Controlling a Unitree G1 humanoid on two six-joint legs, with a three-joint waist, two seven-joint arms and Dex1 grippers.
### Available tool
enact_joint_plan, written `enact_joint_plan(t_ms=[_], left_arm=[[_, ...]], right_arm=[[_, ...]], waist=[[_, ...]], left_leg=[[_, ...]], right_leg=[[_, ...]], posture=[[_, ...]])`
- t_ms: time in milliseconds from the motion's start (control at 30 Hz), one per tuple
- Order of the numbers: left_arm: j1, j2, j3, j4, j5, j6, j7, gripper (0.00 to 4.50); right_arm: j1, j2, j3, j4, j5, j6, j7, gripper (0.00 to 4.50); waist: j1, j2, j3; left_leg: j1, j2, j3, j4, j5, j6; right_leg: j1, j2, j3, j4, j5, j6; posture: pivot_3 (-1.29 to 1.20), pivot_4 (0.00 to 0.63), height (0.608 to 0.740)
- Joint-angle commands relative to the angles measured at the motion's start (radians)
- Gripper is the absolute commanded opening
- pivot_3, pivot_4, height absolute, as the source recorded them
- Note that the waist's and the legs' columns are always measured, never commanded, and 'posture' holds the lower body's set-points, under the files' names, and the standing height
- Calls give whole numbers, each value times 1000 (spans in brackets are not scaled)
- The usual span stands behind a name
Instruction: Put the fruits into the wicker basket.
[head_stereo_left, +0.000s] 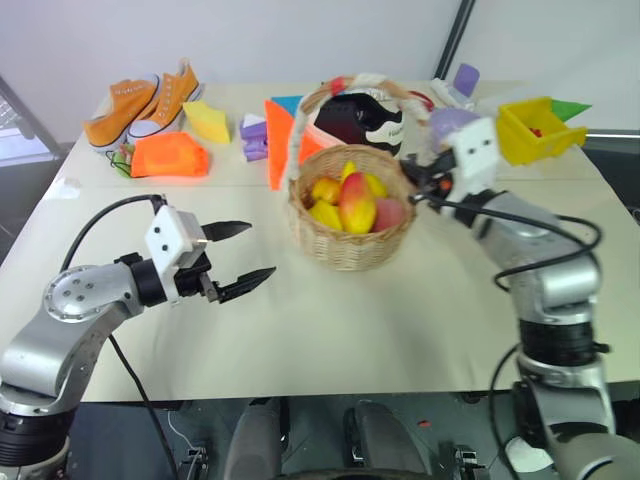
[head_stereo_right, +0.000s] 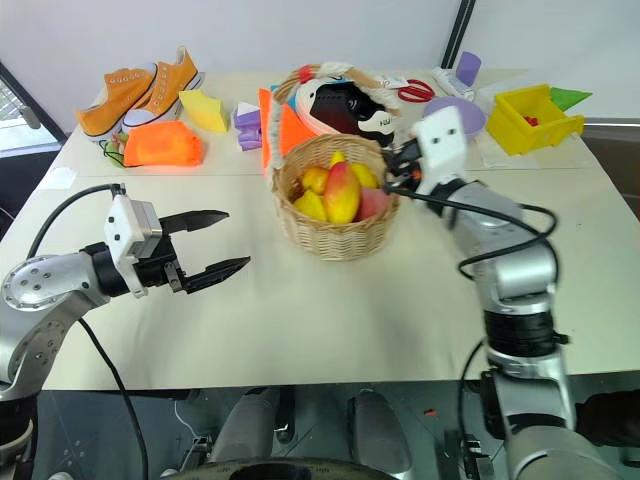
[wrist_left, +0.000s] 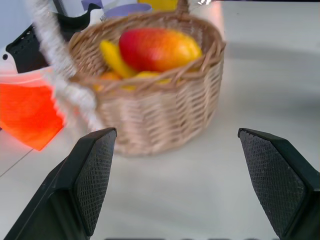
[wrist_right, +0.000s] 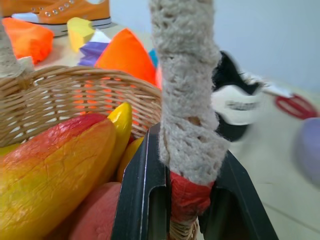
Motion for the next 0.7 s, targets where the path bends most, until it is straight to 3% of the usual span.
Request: enact_joint_plan(t_ms=[33,167,267,467,533,567,700], left_arm=[[-28,-4,-9,-5,5,-17,-5,4171],[-53,-10,-30,22,14,-29,-17,4171],[-74,-19,-47,40,22,-39,-23,4171],[-80,-29,-52,44,31,-43,-24,4171],[-73,-27,-44,44,31,-44,-26,4171],[-70,-25,-41,43,31,-44,-27,4171],[-66,-22,-35,43,30,-43,-29,4171]], right_arm=[[28,-143,-217,18,-4,-27,21,103],[93,-245,-312,152,-50,-70,-1,103],[91,-228,-390,264,-49,-107,-58,103],[156,-204,-413,317,-54,-175,-75,103],[167,-195,-422,304,-40,-169,-75,1182],[173,-196,-421,299,-41,-176,-73,1479],[206,-219,-410,273,-101,-250,-106,3628]], waist=[[0,0,0],[-5,0,0],[-18,2,0],[-29,3,0],[-29,3,0],[-29,3,0],[-28,3,0]], left_leg=[[0,0,0,0,0,0],[2,0,0,0,0,0],[3,1,3,0,0,0],[2,1,5,-1,0,0],[2,1,4,-1,0,0],[2,1,5,0,0,0],[2,1,5,0,0,0]], right_leg=[[0,0,0,0,0,0],[2,0,0,-1,0,0],[1,2,3,1,0,0],[-1,3,4,1,0,0],[-1,3,4,1,0,0],[0,3,4,1,0,0],[0,3,4,1,0,1]], posture=[[0,150,733],[0,150,733],[0,150,733],[0,150,733],[0,150,733],[0,150,733],[0,150,733]])
